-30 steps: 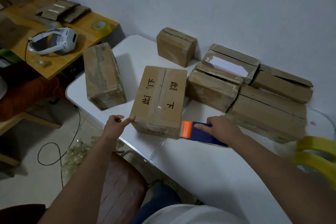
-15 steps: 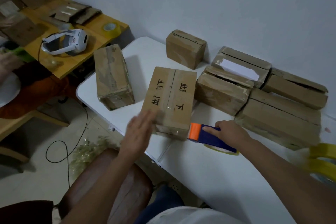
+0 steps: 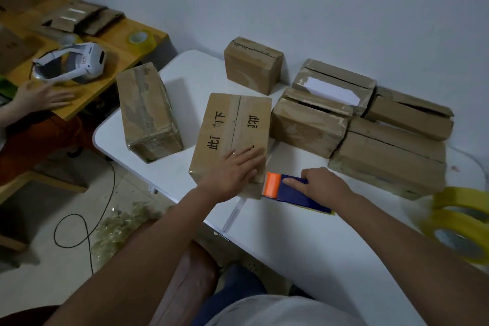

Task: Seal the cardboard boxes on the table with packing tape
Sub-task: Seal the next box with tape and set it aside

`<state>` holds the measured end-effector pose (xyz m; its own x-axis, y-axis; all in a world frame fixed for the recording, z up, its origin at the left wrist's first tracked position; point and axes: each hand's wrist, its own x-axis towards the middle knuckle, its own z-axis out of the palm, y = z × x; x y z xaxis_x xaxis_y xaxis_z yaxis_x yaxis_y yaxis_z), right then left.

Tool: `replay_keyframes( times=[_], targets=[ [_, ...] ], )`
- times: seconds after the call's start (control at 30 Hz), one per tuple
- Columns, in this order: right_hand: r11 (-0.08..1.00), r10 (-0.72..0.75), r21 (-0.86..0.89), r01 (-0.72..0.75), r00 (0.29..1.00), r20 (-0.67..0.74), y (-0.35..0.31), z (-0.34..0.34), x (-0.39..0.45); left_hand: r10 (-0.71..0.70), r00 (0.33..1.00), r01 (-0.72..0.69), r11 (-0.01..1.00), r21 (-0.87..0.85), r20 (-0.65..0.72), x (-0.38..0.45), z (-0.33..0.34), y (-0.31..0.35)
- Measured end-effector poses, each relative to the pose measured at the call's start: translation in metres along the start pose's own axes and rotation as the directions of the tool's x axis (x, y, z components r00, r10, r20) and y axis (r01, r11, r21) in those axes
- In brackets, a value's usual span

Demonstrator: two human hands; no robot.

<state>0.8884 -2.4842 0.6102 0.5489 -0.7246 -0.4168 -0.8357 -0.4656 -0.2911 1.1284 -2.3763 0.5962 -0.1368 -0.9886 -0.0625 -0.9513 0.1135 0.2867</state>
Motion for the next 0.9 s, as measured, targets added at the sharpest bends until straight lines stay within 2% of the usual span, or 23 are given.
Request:
replay_keyframes(
  times=[0.07, 0.13, 0.4, 0.6, 0.77, 0.9],
  targets=[
    [0.998, -0.014, -0.067, 0.014, 1.000, -0.012, 0.004, -0.008, 0.000, -0.017, 0.996, 0.003, 0.988, 0.154, 0.087, 0.011, 0.011, -0.002],
    [0.997, -0.019, -0.076, 0.018, 1.000, -0.011, 0.009, -0.014, 0.000, -0.030, 0.993, 0.001, 0.970, 0.244, 0.117, 0.011, 0.018, -0.008],
    [0.999, -0.049, -0.007, 0.049, 0.998, -0.029, 0.028, -0.020, -0.007, -0.018, 0.995, -0.002, 0.978, 0.208, 0.098, 0.011, 0.019, -0.010],
    [0.995, -0.095, -0.021, 0.095, 0.995, -0.041, 0.038, -0.017, -0.010, -0.025, 0.993, 0.004, 0.985, 0.175, 0.116, 0.012, 0.019, -0.011],
    [0.996, -0.067, -0.055, 0.065, 0.997, -0.030, 0.063, -0.023, -0.016, -0.026, 0.993, 0.008, 0.988, 0.157, 0.113, 0.013, 0.020, -0.012],
    [0.996, -0.030, -0.083, 0.029, 0.999, -0.020, 0.056, -0.023, -0.011, -0.072, 0.994, 0.060, 0.989, 0.136, 0.087, 0.011, 0.022, -0.010]
  ],
)
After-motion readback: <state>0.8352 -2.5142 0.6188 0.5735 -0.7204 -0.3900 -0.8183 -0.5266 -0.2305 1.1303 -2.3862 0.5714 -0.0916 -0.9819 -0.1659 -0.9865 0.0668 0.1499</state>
